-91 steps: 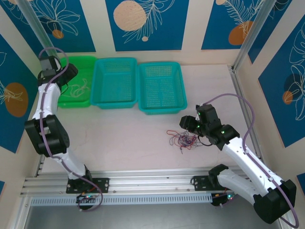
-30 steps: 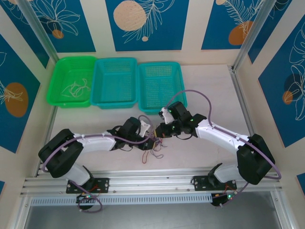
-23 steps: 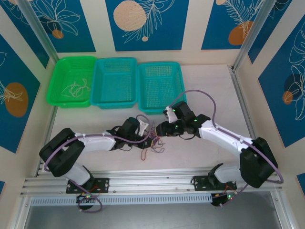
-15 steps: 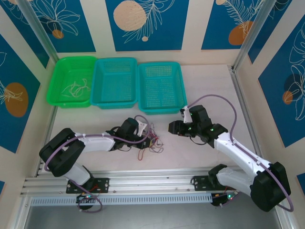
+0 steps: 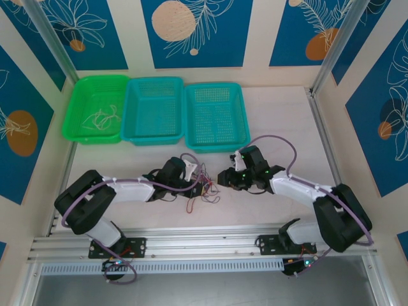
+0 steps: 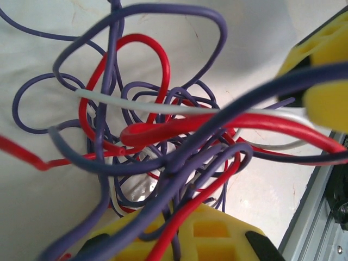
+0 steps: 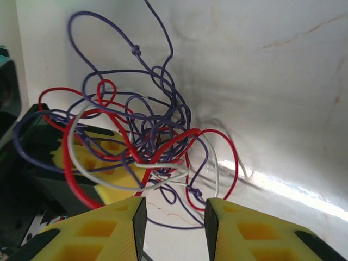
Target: Untangle the cables
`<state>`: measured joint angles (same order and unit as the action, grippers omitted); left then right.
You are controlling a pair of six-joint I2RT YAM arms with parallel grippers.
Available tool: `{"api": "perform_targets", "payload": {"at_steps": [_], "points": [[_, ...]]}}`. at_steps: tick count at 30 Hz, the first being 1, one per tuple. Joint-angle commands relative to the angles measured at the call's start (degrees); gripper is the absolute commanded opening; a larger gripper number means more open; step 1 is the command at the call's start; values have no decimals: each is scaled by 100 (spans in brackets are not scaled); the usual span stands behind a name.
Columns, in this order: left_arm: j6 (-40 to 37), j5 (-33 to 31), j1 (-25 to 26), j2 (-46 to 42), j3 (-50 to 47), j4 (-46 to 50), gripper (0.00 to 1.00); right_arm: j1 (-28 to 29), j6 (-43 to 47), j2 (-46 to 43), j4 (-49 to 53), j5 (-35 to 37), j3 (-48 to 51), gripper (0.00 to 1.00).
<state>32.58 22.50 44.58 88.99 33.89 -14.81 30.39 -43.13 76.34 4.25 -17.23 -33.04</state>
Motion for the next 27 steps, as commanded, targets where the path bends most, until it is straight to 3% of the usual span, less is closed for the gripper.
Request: {"api": "perform_targets", "payload": {"at_steps": [1,10,15,22,27], "points": [[138,168,-61,99,-84,-254,0,67,-120,363,-765,-571,90,36],[170,221,-59,136,-127,-382,0,142,-125,970,-1456,-590,8,42],[171,244,-59,120,-145,-400,0,173,-155,1222,-1701,-588,-5,31],[172,116,-75,33,-242,-392,0,160,-317,1023,-1636,-106,122,2],[164,-66,-142,-89,-277,-237,0,168,-272,735,-904,749,75,0]]}}
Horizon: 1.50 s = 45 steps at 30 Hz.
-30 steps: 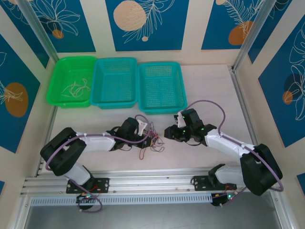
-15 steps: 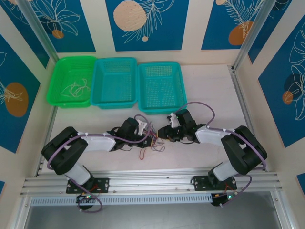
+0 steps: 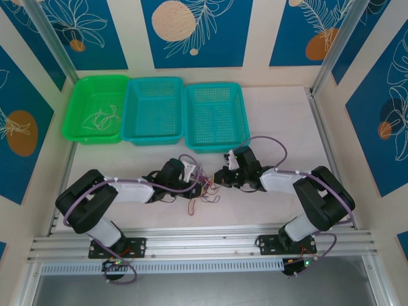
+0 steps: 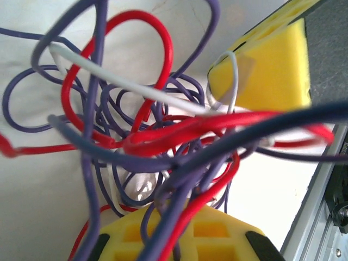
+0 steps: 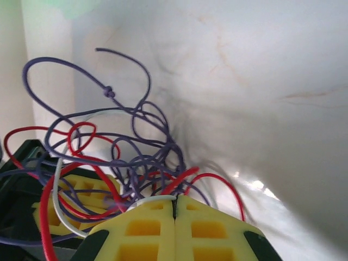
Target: Untangle the cables
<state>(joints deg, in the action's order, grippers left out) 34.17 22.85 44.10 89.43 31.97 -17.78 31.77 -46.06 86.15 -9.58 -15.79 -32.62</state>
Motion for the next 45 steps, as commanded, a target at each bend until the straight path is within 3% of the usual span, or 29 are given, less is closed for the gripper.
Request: {"api": "perform_targets", "payload": {"at_steps": [1,8,11,15,17,21,30,32,34,36,38,42,45], "points": [[15,-192,-116,-167,-85,145,0,31,3,-312,634,818,20,0],[211,-697,-440,-423,-335,556,3,34,-297,-1355,2072,2936,172,0],[163,-738,-516,-516,-410,629,12,13,-269,-1884,2432,3405,241,0],[6,-842,-542,-673,-389,813,15,14,-144,-2475,2856,3778,189,0],[-50,-1014,-581,-762,-350,1046,13,-1,-244,-2797,3099,4093,180,0],[49,-1441,-795,-898,-306,1690,0,-369,-477,-3658,3638,4511,200,0],[263,-1677,-1341,-1575,-771,2004,0,-1867,-296,-5260,4472,4189,-91,0],[213,-1610,-1356,-1693,-834,1959,0,-2073,-43,-5312,4326,3735,-162,0],[115,-1358,-1358,-1797,-930,1682,0,-2153,361,-5139,3899,2713,-137,0],[27,-1056,-1358,-1850,-1016,1354,0,-2032,580,-4709,2991,1224,34,12],[-97,-958,-1354,-1820,-972,1367,0,-1611,530,-4127,2416,562,82,23],[-393,-849,-1326,-1783,-879,1478,0,-102,395,-2840,2290,1519,-392,27],[-472,-767,-1289,-1797,-884,1478,0,468,-152,-1930,2173,1759,-815,43]]}}
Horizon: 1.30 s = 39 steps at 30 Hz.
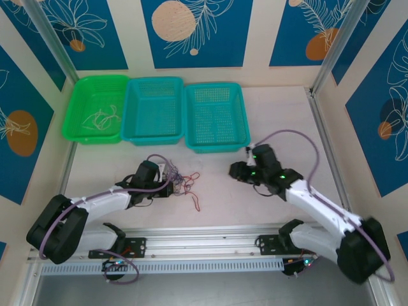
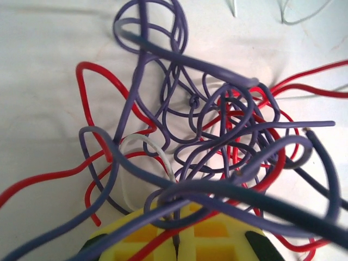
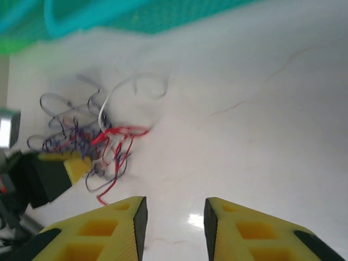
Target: Untangle the cables
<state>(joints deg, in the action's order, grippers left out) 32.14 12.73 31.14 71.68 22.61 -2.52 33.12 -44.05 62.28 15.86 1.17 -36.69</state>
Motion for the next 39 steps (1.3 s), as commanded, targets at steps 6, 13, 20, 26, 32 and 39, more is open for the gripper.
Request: {"api": "perform_targets", "payload": {"at_steps": [6,13,20,26,32,39], "points": [[-268,220,27,-80,-11,-45,0,1065,-495,1984,-622,-72,-1298,48],[-314,239,28,-139,-42,-38,0,1219,-426,3315,-716,-70,-2135,45],[-314,7,30,-325,-66,153,0,1197,-207,3952,-326,473,-2731,20],[-44,-746,9,-514,-90,586,0,1106,-211,3753,-171,773,-2522,0],[364,-1569,-101,-853,-193,1043,0,925,-374,2871,-180,1161,-1639,0],[634,-2136,-269,-1409,-305,1429,0,405,-728,1360,102,1697,-372,0]]}}
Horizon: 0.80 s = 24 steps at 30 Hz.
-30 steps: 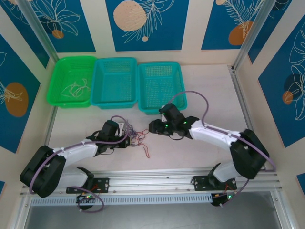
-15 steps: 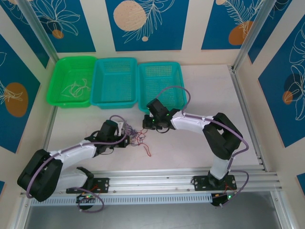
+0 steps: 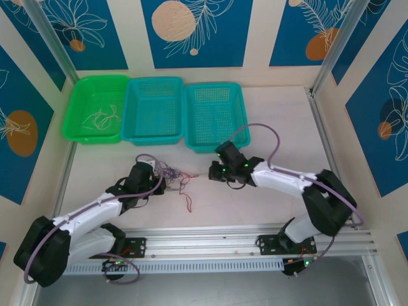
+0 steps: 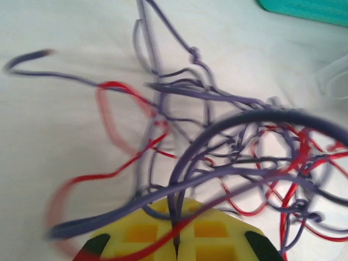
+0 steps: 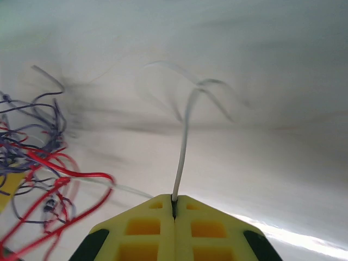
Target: Untangle the cables
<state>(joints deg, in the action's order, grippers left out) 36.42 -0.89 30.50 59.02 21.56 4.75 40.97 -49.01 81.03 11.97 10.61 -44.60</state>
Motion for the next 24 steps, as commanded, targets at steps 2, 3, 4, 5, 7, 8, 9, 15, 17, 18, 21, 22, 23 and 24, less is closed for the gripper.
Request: {"api": "perform_targets", "payload": {"at_steps": [2,3,4,5,7,8,9,15,17,18,21,22,23,24], "points": [[258,-806,-257,-255,-252,698,0,-665,-311,-953,622,832,720,0],[275,-799,-283,-301,-273,702,0,-844,-336,-1169,661,831,864,0],[277,-796,-300,-328,-275,701,0,-991,-342,-1368,707,815,987,0],[279,-795,-317,-340,-284,698,0,-1208,-331,-1578,776,776,1097,0],[277,-788,-341,-351,-275,718,0,-1603,-280,-2003,985,760,1239,0],[269,-784,-352,-354,-265,740,0,-1819,-239,-2254,1123,782,1281,0],[275,-797,-354,-350,-260,763,0,-2055,-206,-2534,1282,806,1313,0],[296,-816,-419,-392,-271,829,0,-3624,199,-3952,2039,618,1116,0],[261,-809,-447,-430,-275,809,0,-4123,331,-4136,2163,372,949,0],[243,-804,-463,-443,-275,794,0,-4317,408,-4180,2196,158,838,0],[-5,-469,-475,-502,-278,548,0,-4459,608,-4143,2134,-519,500,0],[-114,-282,-475,-528,-263,475,6,-4432,682,-4104,2082,-784,390,0],[-241,-72,-479,-603,-224,439,14,-4368,740,-4067,2078,-1024,236,0],[-325,50,-478,-710,-170,469,22,-4293,772,-4038,2083,-1184,93,0]]}}
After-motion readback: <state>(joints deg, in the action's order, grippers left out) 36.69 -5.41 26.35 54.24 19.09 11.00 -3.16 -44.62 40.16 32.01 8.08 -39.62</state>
